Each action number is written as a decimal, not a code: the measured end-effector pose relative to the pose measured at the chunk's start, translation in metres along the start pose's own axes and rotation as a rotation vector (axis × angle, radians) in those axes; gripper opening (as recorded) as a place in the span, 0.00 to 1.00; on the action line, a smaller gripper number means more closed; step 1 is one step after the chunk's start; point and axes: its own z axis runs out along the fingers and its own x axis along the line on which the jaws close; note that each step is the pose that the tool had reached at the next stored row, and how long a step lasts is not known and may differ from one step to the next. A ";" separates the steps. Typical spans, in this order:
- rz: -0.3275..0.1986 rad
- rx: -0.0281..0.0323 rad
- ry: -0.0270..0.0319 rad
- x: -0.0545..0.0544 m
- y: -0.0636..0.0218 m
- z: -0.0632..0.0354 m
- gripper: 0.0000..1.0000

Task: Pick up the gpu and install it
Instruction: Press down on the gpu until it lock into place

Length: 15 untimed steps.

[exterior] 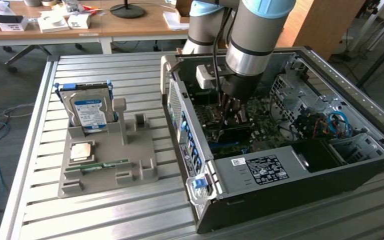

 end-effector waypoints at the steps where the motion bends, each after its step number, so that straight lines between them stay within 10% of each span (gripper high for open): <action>1: 0.000 0.0000 -0.0001 0.000 -0.0001 0.0000 0.11; 15: 0.000 0.0001 -0.0015 0.001 -0.0004 -0.0029 0.11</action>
